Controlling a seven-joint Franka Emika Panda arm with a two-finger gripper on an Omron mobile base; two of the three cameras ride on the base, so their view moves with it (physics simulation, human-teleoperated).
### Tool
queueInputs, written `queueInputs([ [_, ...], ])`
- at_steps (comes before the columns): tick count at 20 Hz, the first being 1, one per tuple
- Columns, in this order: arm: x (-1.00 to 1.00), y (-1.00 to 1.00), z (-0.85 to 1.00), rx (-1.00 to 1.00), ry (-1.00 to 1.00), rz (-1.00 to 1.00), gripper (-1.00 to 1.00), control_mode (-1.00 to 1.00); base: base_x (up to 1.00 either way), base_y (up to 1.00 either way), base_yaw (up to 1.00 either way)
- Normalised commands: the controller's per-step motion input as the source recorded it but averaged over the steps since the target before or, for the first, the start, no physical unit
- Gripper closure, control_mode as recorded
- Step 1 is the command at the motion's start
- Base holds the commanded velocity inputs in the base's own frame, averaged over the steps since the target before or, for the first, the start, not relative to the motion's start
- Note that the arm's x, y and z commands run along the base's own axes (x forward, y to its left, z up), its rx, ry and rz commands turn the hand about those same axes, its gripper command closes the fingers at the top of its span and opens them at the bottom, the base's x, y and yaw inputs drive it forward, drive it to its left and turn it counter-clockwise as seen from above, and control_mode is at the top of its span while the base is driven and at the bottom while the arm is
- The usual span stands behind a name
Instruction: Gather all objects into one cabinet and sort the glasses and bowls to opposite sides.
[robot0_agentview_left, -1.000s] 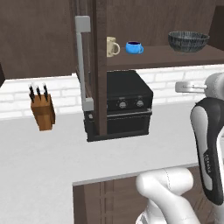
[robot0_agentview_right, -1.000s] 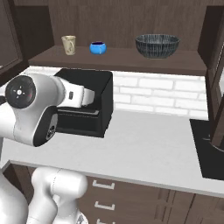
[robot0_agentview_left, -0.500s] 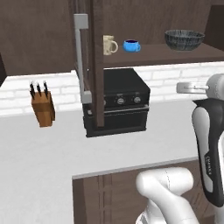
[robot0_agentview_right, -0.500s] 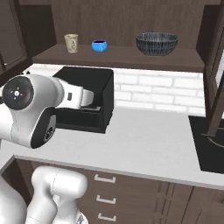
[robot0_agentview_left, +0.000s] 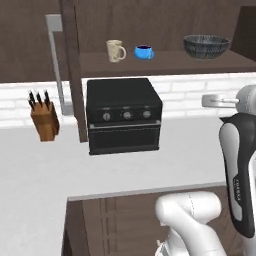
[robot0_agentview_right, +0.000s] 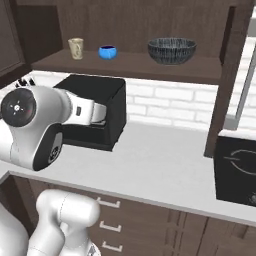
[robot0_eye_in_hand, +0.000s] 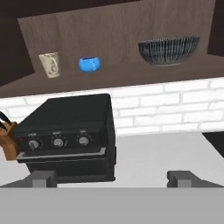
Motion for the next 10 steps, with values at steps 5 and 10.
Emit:
queueInputs([
  [5,0.00,0.00,0.00,0.00,0.00,0.00,-1.00,1.00,-0.12,-0.26,0.25],
  [10,0.00,0.00,0.00,0.00,0.00,0.00,-1.00,1.00,-0.38,0.12,0.58],
])
